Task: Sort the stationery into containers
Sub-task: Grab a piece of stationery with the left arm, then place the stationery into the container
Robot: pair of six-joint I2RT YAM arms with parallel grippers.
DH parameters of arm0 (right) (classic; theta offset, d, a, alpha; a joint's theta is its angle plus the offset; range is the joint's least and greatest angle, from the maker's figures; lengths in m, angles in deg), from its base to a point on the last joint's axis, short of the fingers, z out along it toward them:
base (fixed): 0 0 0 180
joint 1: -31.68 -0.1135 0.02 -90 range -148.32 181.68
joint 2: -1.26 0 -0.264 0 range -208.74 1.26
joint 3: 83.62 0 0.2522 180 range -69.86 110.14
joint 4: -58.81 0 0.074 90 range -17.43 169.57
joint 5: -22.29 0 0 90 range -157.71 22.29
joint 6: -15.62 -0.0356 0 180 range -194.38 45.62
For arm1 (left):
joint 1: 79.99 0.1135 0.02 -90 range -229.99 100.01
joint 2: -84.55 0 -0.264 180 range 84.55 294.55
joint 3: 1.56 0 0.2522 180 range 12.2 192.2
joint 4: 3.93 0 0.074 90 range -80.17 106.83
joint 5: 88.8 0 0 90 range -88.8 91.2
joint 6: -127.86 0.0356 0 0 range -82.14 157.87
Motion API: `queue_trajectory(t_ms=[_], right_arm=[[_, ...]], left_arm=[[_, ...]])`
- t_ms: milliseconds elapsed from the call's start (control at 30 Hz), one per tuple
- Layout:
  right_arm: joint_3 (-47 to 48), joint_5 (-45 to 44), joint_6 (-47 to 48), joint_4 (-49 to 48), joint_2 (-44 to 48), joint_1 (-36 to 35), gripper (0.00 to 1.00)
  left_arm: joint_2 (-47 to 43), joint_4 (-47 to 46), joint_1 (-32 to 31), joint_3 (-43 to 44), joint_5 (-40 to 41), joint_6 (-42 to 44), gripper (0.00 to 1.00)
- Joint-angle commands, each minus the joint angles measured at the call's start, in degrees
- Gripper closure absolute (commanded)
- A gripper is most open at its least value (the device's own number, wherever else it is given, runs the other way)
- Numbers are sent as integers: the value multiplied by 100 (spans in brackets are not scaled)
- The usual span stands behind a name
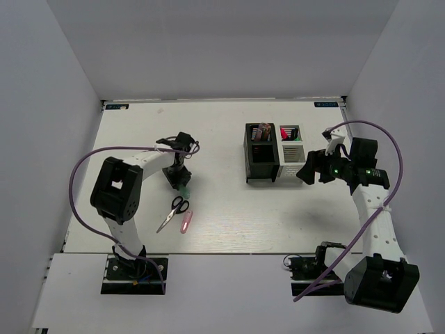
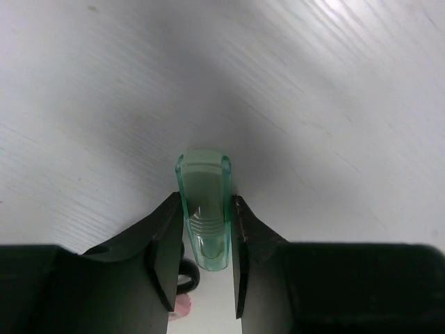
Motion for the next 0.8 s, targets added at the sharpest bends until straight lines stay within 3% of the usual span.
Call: queue_trajectory(t_ms=[0, 33, 67, 100, 200, 233, 267, 300, 333, 467, 600, 767], right_arm=[[-83, 246, 199, -77, 145, 14, 15], [-66, 343, 251, -42, 137, 14, 40], [-57, 500, 339, -7, 119, 5, 76], [-57, 624, 349, 37, 102, 23, 100], [-109, 836, 393, 12, 128, 5, 100], [-101, 853, 401, 20, 128, 14, 84], [-118, 871, 410, -6, 163, 5, 66], [-145, 889, 410, -15, 163, 5, 38], [-136, 897, 401, -24, 189, 5, 32], [-189, 924, 401, -59, 216, 14, 28], [-207, 889, 436, -68, 225, 32, 27], [-224, 871, 489, -77, 251, 23, 26]], left_arm=[[-503, -220, -309, 487, -103, 804, 100], [-608, -246, -615, 620, -42, 1060, 100], [-731, -298, -731, 969, -51, 1210, 100], [-802, -412, -845, 1034, -85, 1716, 100], [-1153, -1254, -1408, 1140, -470, 2673, 100], [-1346, -2353, -1705, 1044, -707, 2810, 100], [-1504, -2782, -1795, 765, -840, 2976, 100], [-1523, -3500, -1944, 553, -1042, 3248, 100], [-1515, -3803, -1980, 446, -1052, 3381, 100], [-981, -5514, -2138, 480, -1315, 3620, 100], [-393, -6291, -2191, 944, -1606, 3707, 100], [479, -6196, -2244, 1850, -1861, 3813, 100]])
